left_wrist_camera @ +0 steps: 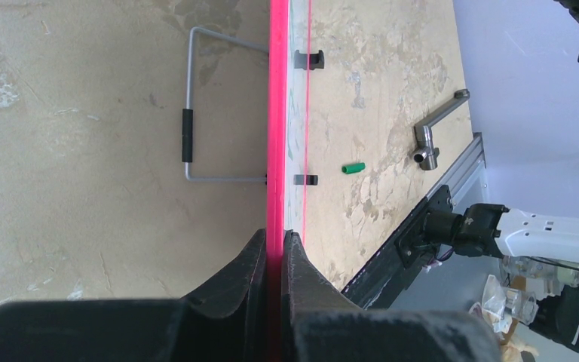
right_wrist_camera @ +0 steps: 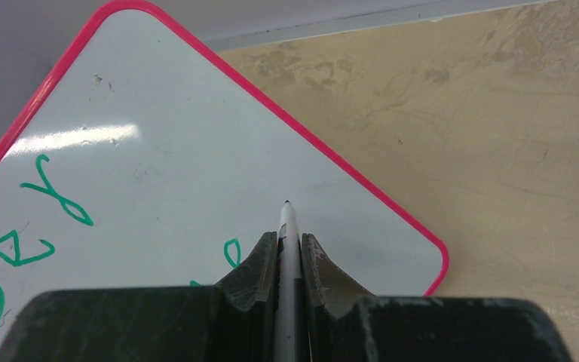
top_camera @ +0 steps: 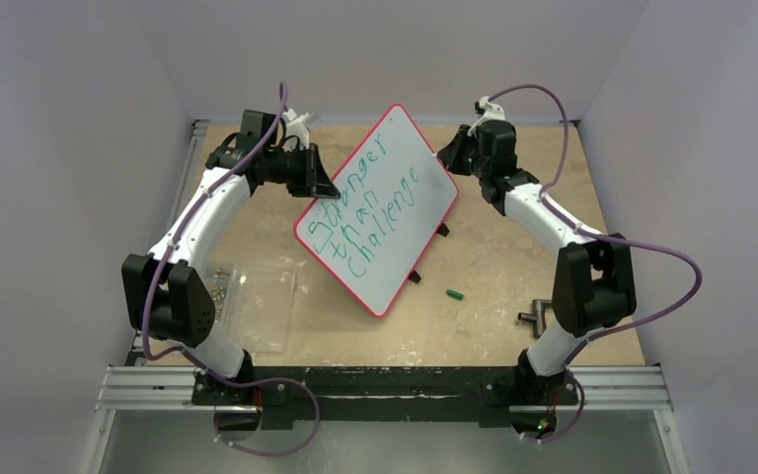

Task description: Write a sentence on the whiteboard

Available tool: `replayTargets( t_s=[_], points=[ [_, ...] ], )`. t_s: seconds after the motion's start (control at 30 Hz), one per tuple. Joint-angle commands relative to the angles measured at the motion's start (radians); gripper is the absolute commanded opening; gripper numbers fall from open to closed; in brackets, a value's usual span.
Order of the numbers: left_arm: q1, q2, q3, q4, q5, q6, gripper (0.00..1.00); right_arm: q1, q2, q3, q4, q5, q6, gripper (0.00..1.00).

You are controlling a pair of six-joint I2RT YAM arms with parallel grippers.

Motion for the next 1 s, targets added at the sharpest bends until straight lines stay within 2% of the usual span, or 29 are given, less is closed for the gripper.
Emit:
replayTargets(
  t_s=[0.0, 0.6, 0.97],
  points=[
    [0.003, -0.037, 0.01, 0.027, -0.074, 0.042, 0.0, -0.003, 0.016, 0.067, 0.037, -0.039, 0.014, 0.0],
    [0.002, -0.038, 0.011, 0.023, -0.08, 0.047, 0.0, -0.003, 0.092, 0.097, 0.065, -0.106, 0.028, 0.0],
    [0.002, -0.041, 0.013, 0.021, -0.078, 0.047, 0.0, -0.002, 0.096, 0.057, 0.085, -0.18, 0.039, 0.0]
  ],
)
